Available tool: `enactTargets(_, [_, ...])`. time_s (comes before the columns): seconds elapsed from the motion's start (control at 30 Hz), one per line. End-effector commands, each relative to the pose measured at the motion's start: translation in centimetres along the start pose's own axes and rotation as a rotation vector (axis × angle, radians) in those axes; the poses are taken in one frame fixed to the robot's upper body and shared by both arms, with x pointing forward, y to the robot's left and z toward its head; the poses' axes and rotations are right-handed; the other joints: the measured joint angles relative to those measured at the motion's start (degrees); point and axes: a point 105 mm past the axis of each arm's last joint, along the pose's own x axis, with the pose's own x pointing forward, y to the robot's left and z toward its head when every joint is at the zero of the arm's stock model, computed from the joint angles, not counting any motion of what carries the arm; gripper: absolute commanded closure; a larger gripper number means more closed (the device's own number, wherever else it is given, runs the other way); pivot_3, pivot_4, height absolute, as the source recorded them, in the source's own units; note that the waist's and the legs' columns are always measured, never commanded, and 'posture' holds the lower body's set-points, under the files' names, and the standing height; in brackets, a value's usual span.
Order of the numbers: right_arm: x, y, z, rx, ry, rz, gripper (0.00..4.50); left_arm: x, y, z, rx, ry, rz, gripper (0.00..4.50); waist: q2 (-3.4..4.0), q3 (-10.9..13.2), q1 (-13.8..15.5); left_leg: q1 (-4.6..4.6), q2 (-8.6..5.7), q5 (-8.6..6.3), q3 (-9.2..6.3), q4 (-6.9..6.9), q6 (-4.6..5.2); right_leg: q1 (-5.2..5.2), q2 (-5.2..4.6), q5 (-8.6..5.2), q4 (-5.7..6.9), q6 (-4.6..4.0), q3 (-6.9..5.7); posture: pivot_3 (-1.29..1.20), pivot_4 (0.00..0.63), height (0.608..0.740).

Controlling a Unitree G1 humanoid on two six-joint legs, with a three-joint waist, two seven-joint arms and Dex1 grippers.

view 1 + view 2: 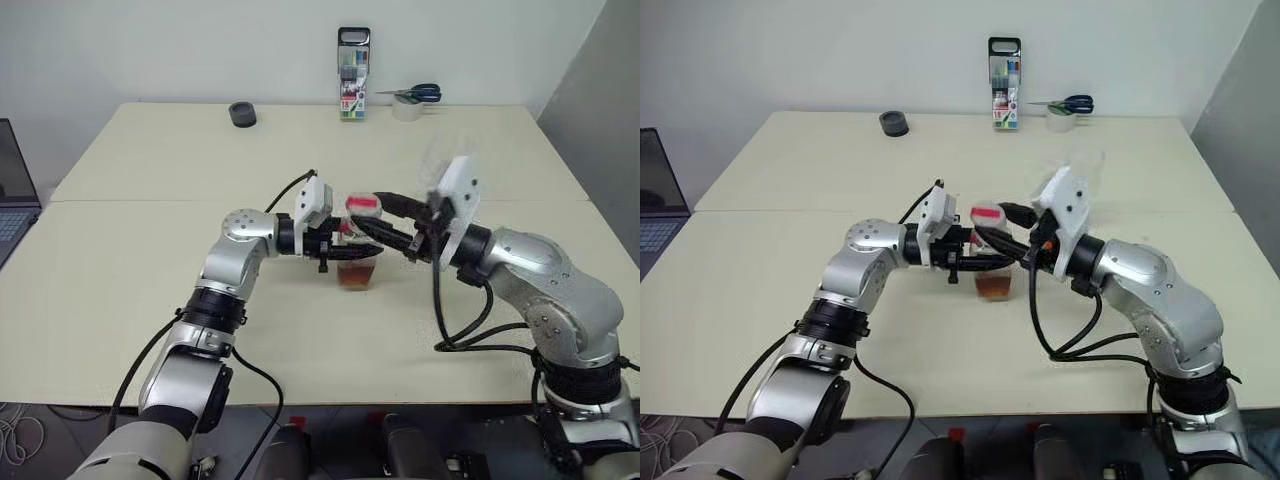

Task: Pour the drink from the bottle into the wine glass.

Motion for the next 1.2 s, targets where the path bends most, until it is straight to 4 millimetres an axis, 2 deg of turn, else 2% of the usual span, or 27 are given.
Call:
enactTargets(0.03, [-0.6, 0.2, 1.5, 0.041, -0.072, 0.004, 2.85, 0.0, 0.1, 1.6, 0.058, -0.026, 0.001, 2.81, 0.00, 0.0, 0.0, 0.00, 0.00, 0.00, 0.00, 0.00, 0.00, 0.00, 0.00, 0.00, 0.00, 0.00, 0.00, 0.00, 0.150, 0.740])
enactTargets(0.17, [-1.3, -0.1, 1.7, 0.029, -0.073, -0.035, 2.85, -0.1, 0.2, 1.5, 0.060, -0.024, 0.010, 2.81, 0.00, 0.0, 0.0, 0.00, 0.00, 0.00, 0.01, 0.00, 0.00, 0.00, 0.00, 0.00, 0.00, 0.00, 0.00, 0.00, 0.150, 0.740])
enactTargets(0.3, [-4.2, -2.2, 0.3, -0.013, 0.000, -0.193, 2.86, -0.6, 0.5, 1.5, 0.060, -0.019, 0.042, 2.81, 0.00, 0.0, 0.4, -0.03, -0.02, 0.00, 0.00, -0.01, 0.01, 0.01, -0.01, 0.00, -0.03, 0.00, -0.01, 0.00, 0.150, 0.740])
enactTargets(0.4, [-6.9, -3.4, -2.9, -0.009, 0.130, -0.322, 2.88, -1.2, 0.8, 1.3, 0.058, -0.012, 0.074, 2.81, 0.00, 0.0, 0.5, -0.02, -0.04, -0.01, 0.01, 0.00, 0.01, 0.04, -0.02, 0.00, -0.05, 0.00, 0.00, 0.00, 0.150, 0.740])
enactTargets(0.5, [-9.5, -4.5, -8.4, 0.031, 0.315, -0.468, 2.88, -2.4, 1.4, 1.2, 0.046, -0.007, 0.130, 2.81, -0.01, 0.0, 0.5, 0.01, -0.01, -0.01, 0.04, -0.02, 0.02, 0.03, 0.02, 0.00, -0.03, 0.00, 0.03, 0.00, 0.150, 0.740])
enactTargets(0.67, [-11.6, -4.8, -14.3, 0.046, 0.501, -0.561, 2.88, -4.1, 2.0, 1.0, 0.037, 0.009, 0.202, 2.81, 0.00, 0.0, 0.0, 0.09, 0.02, -0.01, 0.13, -0.02, 0.02, 0.03, 0.08, 0.00, 0.06, 0.01, 0.12, 0.00, 0.150, 0.740])
enactTargets(0.73, [-12.0, -4.7, -15.6, 0.048, 0.539, -0.570, 2.88, -4.6, 2.2, 1.0, 0.037, 0.011, 0.228, 2.81, 0.00, 0.0, 0.0, 0.10, 0.06, -0.01, 0.11, -0.02, 0.02, 0.03, 0.13, -0.01, 0.05, 0.01, 0.12, 0.00, 0.150, 0.740])
enactTargets(0.83, [-12.5, -4.5, -16.5, 0.040, 0.588, -0.550, 1.92, -5.2, 2.4, 1.1, 0.044, 0.012, 0.262, 2.81, -0.02, 0.0, 0.0, 0.10, 0.06, -0.01, 0.11, -0.01, 0.01, 0.05, 0.13, -0.01, 0.03, 0.01, 0.12, 0.00, 0.150, 0.740])
enactTargets(0.97, [-12.9, -3.6, -16.7, 0.056, 0.642, -0.478, 0.65, -6.0, 2.7, 1.2, 0.037, 0.007, 0.320, 2.81, -0.01, 0.0, 0.1, 0.11, 0.06, -0.01, 0.05, -0.01, 0.01, 0.09, 0.12, -0.01, 0.01, 0.01, 0.08, 0.00, 0.150, 0.740])
enactTargets(1.0, [-13.2, -3.5, -16.8, 0.049, 0.667, -0.458, 0.21, -6.3, 2.9, 1.2, 0.028, -0.001, 0.342, 2.81, -0.01, 0.0, 0.1, 0.11, 0.06, -0.01, 0.05, -0.01, 0.01, 0.09, 0.12, -0.01, 0.00, 0.01, 0.08, 0.00, 0.150, 0.740])
enactTargets(1.03, [-13.5, -3.4, -16.8, 0.036, 0.688, -0.437, 0.01, -6.5, 3.1, 1.2, 0.021, -0.007, 0.363, 2.81, -0.01, 0.0, 0.1, 0.11, 0.06, -0.01, 0.05, -0.01, 0.01, 0.09, 0.13, -0.01, 0.00, 0.01, 0.08, 0.00, 0.150, 0.740])
enactTargets(1.13, [-14.1, -3.4, -16.1, -0.001, 0.707, -0.396, 0.00, -7.3, 3.7, 1.3, 0.005, -0.019, 0.429, 2.81, -0.02, 0.0, 0.3, 0.11, 0.06, -0.01, 0.04, -0.01, 0.01, 0.11, 0.12, -0.01, -0.01, 0.01, 0.06, 0.00, 0.150, 0.740])
enactTargets(1.2, [-13.8, -3.7, -14.4, -0.044, 0.666, -0.366, 0.00, -8.3, 4.5, 1.3, 0.007, -0.014, 0.505, 2.81, -0.02, 0.0, 0.4, 0.10, 0.06, -0.01, 0.04, -0.01, 0.01, 0.11, 0.12, -0.01, -0.02, 0.01, 0.06, 0.00, 0.150, 0.740])
